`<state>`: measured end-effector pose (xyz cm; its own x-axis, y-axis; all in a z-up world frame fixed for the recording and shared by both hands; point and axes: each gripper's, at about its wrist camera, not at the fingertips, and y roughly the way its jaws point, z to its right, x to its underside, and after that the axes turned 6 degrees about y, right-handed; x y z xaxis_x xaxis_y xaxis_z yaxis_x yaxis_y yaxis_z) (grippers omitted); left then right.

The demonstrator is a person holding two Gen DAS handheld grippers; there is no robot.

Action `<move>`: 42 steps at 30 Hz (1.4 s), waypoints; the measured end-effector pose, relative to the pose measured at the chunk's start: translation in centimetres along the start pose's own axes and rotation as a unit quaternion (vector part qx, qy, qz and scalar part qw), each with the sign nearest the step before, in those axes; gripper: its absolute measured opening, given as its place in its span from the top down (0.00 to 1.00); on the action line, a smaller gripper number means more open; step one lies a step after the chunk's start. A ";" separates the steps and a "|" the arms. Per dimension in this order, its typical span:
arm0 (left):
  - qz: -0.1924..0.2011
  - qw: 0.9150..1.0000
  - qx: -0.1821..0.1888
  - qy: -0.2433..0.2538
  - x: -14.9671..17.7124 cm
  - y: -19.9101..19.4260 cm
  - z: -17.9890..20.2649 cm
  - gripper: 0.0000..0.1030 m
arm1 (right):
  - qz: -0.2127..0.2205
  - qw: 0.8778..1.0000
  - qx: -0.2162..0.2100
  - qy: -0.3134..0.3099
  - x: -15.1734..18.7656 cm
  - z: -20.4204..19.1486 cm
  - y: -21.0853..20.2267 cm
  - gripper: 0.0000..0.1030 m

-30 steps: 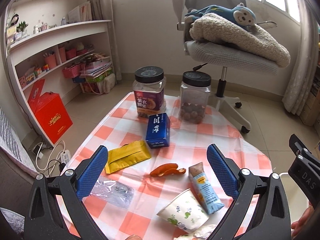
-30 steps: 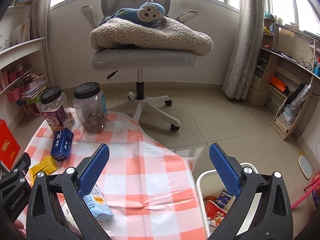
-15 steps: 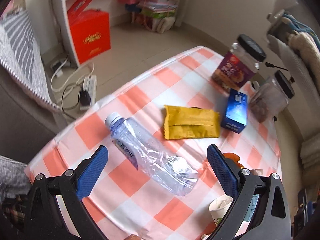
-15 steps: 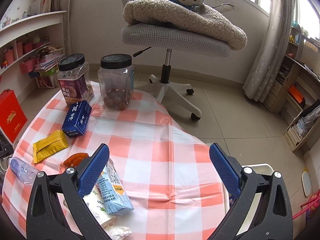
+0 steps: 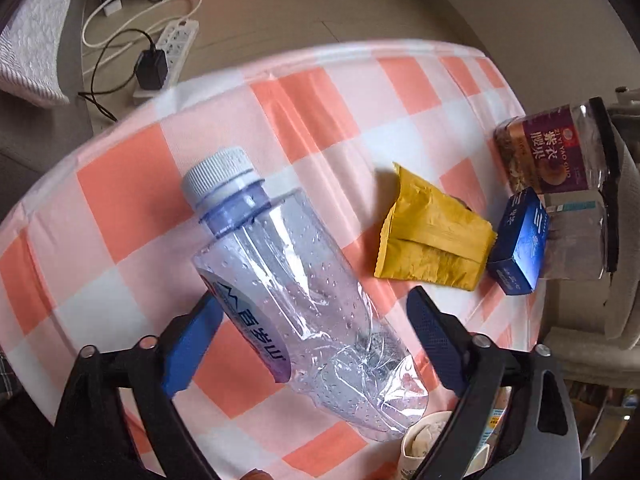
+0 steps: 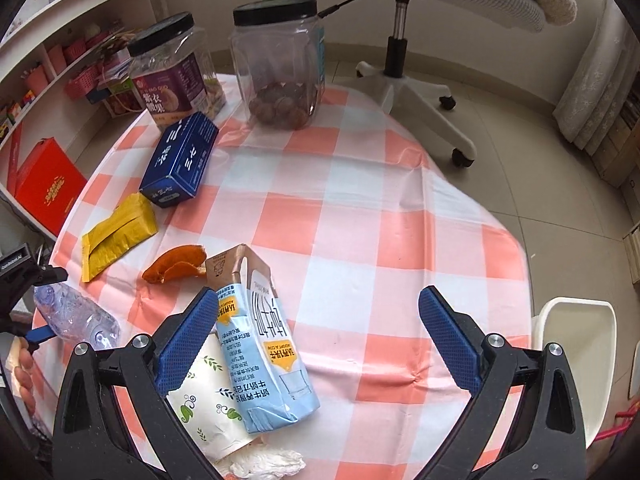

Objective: Collect trash
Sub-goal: 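Grasp the clear Ganten water bottle with the left gripper and lift it, then grasp the blue milk carton with the right gripper while the left gripper holds the bottle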

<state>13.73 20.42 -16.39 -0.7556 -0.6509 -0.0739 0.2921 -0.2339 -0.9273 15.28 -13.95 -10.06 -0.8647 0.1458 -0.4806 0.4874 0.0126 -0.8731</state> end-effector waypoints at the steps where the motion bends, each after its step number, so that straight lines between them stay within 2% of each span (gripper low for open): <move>1: 0.000 1.000 -0.004 0.010 0.1 0.0 0.2 0.26 | -0.006 1.000 -0.002 -0.005 0.1 -0.3 0.3 0.07; 5: 0.024 0.997 0.012 0.075 0.3 -1.2 2.0 0.53 | -0.020 1.000 -0.003 -0.022 0.2 -1.1 1.4 0.07; 10: 0.038 0.988 0.029 0.144 1.5 -3.1 3.8 0.56 | -0.046 0.999 -0.015 -0.016 0.3 -1.3 3.0 0.07; 12: 0.038 0.985 0.043 0.165 2.1 -3.8 4.5 0.56 | -0.050 0.998 -0.013 -0.022 0.4 -1.6 3.4 0.12; 15: 0.057 0.976 0.043 0.206 3.1 -5.2 5.7 0.56 | -0.065 0.997 -0.017 -0.029 0.5 -1.9 4.0 0.23; 18: 0.088 0.965 0.029 0.245 4.1 -6.5 6.8 0.56 | -0.079 0.996 -0.024 -0.030 0.7 -2.1 4.6 0.41; 20: 0.109 0.956 0.018 0.270 4.7 -7.0 7.6 0.56 | -0.085 0.995 -0.027 -0.033 0.8 -2.1 4.9 0.72; 23: 0.141 0.944 0.001 0.300 5.5 -7.8 8.5 0.56 | -0.075 0.996 -0.023 -0.031 0.7 -2.0 4.5 0.72; 26: 0.157 0.936 0.001 0.316 5.9 -8.3 9.3 0.56 | -0.052 0.998 -0.034 -0.018 0.1 -1.5 3.2 0.73; 35: 0.182 0.924 0.004 0.337 7.4 -8.9 11.0 0.56 | 0.023 0.997 -0.073 -0.003 -1.0 -1.2 -1.9 0.73; 42: 0.194 0.914 0.007 0.355 8.9 -9.0 12.5 0.56 | 0.051 0.995 -0.085 0.008 -1.1 -0.3 -4.0 0.73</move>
<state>11.67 7.67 -4.10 -0.7827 -0.0546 -0.6200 0.6221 -0.0983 -0.7767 14.30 -13.87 -6.06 -0.8080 0.1706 -0.5640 0.5877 0.1643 -0.7922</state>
